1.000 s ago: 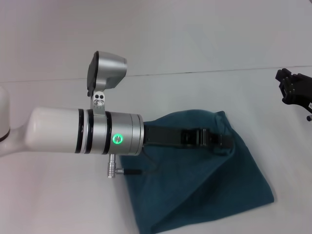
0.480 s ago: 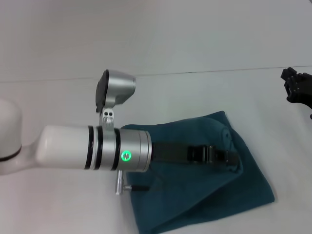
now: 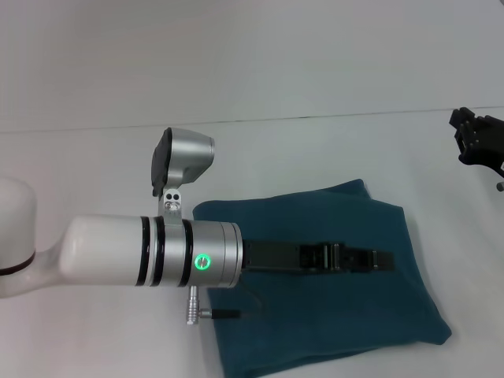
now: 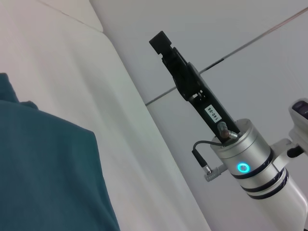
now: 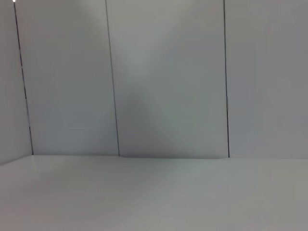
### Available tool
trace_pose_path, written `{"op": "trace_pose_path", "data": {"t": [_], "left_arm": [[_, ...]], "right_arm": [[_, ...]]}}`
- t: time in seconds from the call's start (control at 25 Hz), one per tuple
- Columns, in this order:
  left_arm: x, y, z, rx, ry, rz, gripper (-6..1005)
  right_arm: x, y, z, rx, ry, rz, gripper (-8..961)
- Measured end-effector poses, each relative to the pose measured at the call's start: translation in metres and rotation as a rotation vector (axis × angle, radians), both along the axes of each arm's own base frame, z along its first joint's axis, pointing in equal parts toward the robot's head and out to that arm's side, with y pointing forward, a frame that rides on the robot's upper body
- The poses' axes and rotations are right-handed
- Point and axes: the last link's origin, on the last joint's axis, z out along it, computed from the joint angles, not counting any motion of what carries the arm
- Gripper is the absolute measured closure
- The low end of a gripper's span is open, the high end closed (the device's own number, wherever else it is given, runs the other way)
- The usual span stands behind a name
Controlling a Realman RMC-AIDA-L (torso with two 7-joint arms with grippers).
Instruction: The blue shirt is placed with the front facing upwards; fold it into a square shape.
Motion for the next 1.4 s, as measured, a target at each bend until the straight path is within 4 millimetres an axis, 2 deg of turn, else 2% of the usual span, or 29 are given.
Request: {"op": "trace_pose_path", "data": {"t": [0.2, 0.32, 0.44, 0.68, 1.0, 1.4], "left_arm": [[0.0, 0.004, 0.003, 0.027, -0.009, -0.008, 537], [-0.008, 0.01, 0.012, 0.095, -0.025, -0.006, 402], [-0.021, 0.018, 0.022, 0.186, -0.033, 0.005, 259], [-0.042, 0.025, 0.032, 0.311, 0.001, 0.015, 54], [-0.055, 0.033, 0.055, 0.479, 0.045, -0.069, 36], [-0.078, 0.045, 0.091, 0.667, 0.145, -0.195, 49]], "right_arm": [[0.001, -0.001, -0.002, -0.008, 0.002, -0.005, 874], [0.001, -0.001, -0.003, -0.021, -0.014, 0.002, 873], [0.0, -0.001, -0.004, -0.047, -0.051, 0.02, 824], [-0.003, -0.001, -0.001, -0.059, -0.066, 0.046, 711], [-0.008, 0.005, 0.013, -0.085, -0.021, 0.04, 542], [-0.021, 0.008, 0.01, -0.334, -0.145, 0.029, 126]]}}
